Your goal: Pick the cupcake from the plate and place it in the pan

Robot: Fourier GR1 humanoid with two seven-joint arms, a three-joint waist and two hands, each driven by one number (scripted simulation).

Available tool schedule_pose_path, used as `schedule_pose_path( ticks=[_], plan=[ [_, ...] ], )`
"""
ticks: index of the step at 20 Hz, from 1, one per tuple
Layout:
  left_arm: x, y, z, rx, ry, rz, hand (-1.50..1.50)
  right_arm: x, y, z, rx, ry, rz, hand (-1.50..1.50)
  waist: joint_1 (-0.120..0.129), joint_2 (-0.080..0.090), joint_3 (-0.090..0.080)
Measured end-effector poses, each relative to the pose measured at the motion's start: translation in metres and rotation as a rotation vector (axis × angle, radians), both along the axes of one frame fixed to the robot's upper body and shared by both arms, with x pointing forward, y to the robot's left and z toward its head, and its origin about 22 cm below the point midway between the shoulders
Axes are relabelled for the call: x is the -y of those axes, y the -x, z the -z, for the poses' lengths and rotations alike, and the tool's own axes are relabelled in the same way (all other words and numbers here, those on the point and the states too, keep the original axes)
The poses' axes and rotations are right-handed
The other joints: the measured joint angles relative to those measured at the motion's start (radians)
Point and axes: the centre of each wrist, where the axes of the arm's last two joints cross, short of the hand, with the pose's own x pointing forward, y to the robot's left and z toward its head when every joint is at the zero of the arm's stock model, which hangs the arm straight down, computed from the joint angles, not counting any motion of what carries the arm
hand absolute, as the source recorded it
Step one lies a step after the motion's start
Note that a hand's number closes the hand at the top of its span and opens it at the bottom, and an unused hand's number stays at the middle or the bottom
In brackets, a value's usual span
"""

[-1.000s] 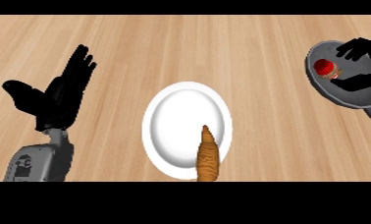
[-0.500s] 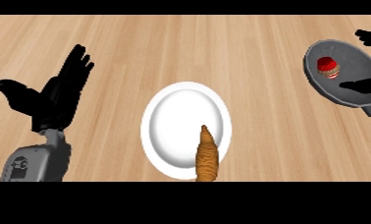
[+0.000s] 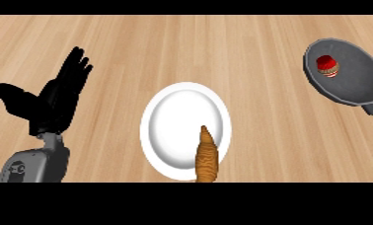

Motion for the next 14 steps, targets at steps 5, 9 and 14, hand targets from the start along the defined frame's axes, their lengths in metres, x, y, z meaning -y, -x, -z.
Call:
schedule_pose_path(
  ticks=[5,9,14],
  plan=[
    [-0.001,0.001,-0.002,0.002,0.002,-0.012,0.00,0.028,0.032,-0.007,-0.034,-0.078,0.011,-1.50,-0.008,-0.002,0.001],
    [-0.003,0.002,-0.001,0.006,0.002,-0.018,0.00,0.043,0.055,-0.007,-0.047,-0.079,0.027,-1.50,-0.017,-0.004,0.003],
    [-0.004,0.002,-0.001,0.001,0.006,-0.022,0.00,0.052,0.071,-0.006,-0.045,-0.058,0.048,-1.50,-0.017,-0.005,0.003]
  ],
)
